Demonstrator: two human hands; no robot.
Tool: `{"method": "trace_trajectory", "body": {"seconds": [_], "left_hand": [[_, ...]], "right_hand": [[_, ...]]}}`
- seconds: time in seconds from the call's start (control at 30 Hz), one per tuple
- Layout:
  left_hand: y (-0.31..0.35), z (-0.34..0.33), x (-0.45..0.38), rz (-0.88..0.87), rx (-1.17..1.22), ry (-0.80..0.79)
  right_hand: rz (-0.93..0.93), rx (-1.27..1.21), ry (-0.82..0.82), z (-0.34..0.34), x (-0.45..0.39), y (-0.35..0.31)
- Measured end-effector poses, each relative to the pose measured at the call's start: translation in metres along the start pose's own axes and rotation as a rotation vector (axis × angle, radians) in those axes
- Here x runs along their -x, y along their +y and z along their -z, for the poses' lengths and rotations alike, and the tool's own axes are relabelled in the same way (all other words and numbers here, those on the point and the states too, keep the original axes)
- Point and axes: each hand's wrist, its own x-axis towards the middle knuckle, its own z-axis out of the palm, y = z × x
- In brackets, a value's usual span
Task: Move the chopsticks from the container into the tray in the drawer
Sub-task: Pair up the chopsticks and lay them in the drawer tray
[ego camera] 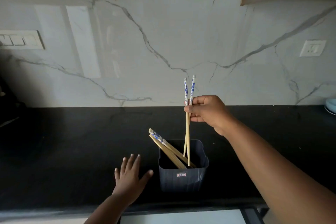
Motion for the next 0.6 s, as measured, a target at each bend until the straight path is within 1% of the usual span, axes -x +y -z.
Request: {"method": "trace_trajectory", "body": {"seconds": [0.03,0.1,0.17,0.2,0.3,0.37,0.43,0.6], "left_hand": [[0.007,0.013,-0.002,-0.048,0.091,0.147],[0.026,0.045,-0.004,-0.232,0.197,0.39],[0.051,0.078,-0.003,-0.468,0.154,0.546],[0.065,0.094,0.0,-0.586,0.094,0.585],[0.097,0.129,0.01,-0.918,-0.058,0.597],[0.105,0.143,0.018,-1.058,-0.095,0.572],[0.107,0.154,0.026,-1.107,-0.013,0.557],[0.113,0.172,0.04,-1.145,0.304,0.58]], "right_hand": [[-0.002,-0.029,0.003,0.003,0.0,-0.008],[-0.005,-0.065,0.005,0.005,0.001,-0.019],[-0.024,-0.12,-0.006,0.003,0.002,-0.027],[-0.043,-0.157,-0.017,0.001,0.003,-0.03],[-0.123,-0.308,-0.08,-0.008,0.008,-0.036],[-0.191,-0.393,-0.108,-0.013,0.011,-0.038],[-0.268,-0.453,-0.12,-0.016,0.016,-0.039],[-0.407,-0.618,-0.19,-0.026,0.029,-0.037]]}}
